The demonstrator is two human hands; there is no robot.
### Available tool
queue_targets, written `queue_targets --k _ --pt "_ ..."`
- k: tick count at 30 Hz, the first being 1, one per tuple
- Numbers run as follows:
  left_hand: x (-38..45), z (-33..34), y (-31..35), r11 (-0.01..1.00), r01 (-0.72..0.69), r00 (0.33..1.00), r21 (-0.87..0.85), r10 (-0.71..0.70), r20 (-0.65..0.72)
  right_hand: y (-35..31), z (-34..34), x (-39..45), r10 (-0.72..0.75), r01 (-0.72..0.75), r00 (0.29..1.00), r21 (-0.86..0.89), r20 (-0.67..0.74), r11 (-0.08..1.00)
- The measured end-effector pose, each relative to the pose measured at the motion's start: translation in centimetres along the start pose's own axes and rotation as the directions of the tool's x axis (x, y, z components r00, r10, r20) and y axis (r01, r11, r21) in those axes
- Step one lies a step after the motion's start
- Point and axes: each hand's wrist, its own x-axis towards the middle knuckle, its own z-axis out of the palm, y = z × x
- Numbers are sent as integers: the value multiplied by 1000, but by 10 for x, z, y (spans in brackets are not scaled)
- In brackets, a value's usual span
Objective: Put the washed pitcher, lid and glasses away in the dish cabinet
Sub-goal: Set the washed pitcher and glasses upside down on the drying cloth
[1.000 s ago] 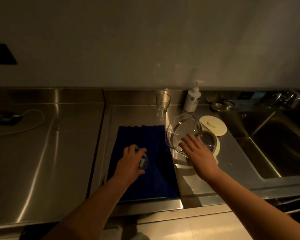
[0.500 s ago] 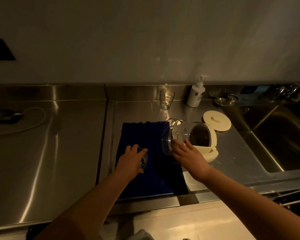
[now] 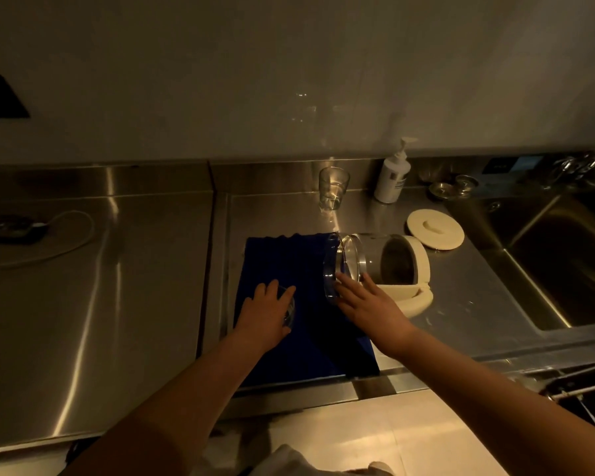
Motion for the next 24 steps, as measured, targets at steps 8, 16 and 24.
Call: queue_targets --k 8,16,24 --pt "1 -19 32 992 -114 980 47 120 -161 5 -1 -11 68 -32 979 186 -192 982" --pt "13 -45 88 957 -277 910 89 291 -296 39 20 -38 335 -221 925 467 -177 856" --pt "31 -45 127 921 -366 891 131 388 -235 73 35 -66 379 -204 893 533 -243 821"
